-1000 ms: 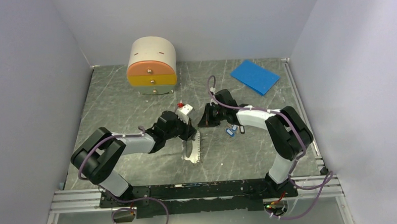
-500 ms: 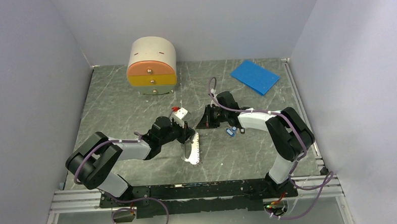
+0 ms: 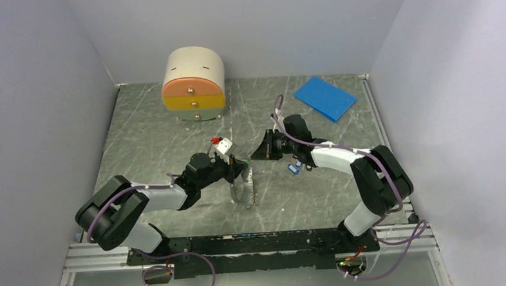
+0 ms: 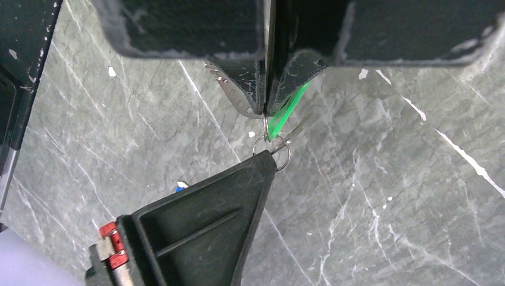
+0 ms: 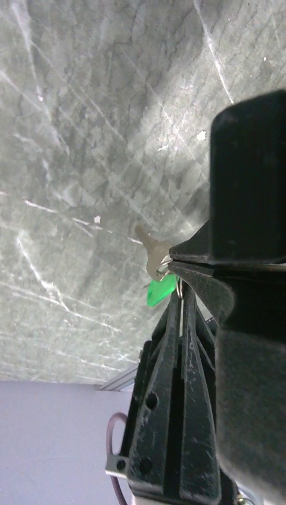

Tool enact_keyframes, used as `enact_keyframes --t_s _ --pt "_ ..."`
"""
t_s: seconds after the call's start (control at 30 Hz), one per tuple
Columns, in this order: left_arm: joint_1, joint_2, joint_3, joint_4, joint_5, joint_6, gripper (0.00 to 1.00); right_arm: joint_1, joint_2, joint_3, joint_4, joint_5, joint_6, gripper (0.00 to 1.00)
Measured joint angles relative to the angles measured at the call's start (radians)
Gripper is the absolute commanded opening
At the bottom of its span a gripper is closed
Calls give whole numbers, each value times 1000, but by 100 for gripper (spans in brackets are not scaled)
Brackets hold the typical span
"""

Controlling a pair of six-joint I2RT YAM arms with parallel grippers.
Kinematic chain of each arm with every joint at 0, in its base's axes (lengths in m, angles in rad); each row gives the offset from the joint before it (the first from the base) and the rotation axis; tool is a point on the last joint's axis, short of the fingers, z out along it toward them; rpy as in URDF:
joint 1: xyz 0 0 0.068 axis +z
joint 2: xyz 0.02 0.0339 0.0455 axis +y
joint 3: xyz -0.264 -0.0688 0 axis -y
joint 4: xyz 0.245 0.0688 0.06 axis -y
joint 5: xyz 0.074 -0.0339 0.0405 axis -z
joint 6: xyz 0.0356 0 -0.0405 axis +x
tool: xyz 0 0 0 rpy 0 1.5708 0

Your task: Remove the keys from the keyring

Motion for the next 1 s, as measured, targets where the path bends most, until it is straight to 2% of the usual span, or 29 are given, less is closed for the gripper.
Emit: enact_keyframes --t_s 0.2,0.4,0.77,1.0 --pt "0 0 -6 44 2 -20 35 5 -77 2 -8 13 -56 0" --pt "0 0 -6 46 2 -31 45 55 -99 33 -21 28 -128 0" --pt "0 -62 -6 -8 -34 -22 45 97 -99 61 -59 58 -181 0" --pt "3 -61 -6 -27 -42 -11 29 101 -99 62 -69 72 -182 0"
